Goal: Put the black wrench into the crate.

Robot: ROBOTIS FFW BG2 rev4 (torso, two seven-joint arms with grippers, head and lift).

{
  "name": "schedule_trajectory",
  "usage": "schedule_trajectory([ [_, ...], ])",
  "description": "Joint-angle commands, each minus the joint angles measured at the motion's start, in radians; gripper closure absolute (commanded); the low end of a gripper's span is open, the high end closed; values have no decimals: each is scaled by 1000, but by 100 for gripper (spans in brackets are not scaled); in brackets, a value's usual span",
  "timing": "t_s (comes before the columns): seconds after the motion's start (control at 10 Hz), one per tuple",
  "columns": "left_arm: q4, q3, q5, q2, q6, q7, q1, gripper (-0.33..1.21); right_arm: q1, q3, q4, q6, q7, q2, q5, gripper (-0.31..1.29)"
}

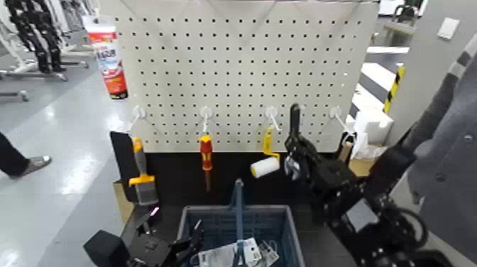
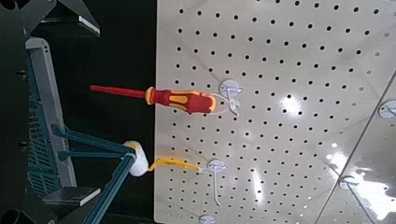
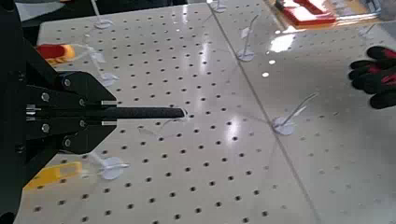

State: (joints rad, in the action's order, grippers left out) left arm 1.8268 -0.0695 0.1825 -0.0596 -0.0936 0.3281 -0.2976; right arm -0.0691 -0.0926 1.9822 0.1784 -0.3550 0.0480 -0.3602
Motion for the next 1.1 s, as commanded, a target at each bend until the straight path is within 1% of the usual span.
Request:
schedule_trajectory([
  [0.1,0,2,2,-2,-1,0,-2,11,-54,-7,-56,21,-9,7,-9,113],
  [0.2,0,4,2,-3,-3,0,-2,11,-61,-4,-82,38,-22,7,-11,114],
  [0.3,0,4,2,-3,-3,0,-2,11,-67,-6,-106,38,-21,9,-9,116],
  [0.4,0,4,2,-3,-3,0,-2,11,-74,-4,-121,39,-19,9,18,120],
  [0.6,0,4,2,-2,-3,0,-2,11,-74,-6,-184,26,-35,10,18,120],
  [0.9,0,4,2,-2,-3,0,-2,11,-72,-15,-233,26,-44,10,26,120],
  [1.1,0,4,2,-2,-3,0,-2,11,-74,-19,-249,29,-44,10,26,120],
])
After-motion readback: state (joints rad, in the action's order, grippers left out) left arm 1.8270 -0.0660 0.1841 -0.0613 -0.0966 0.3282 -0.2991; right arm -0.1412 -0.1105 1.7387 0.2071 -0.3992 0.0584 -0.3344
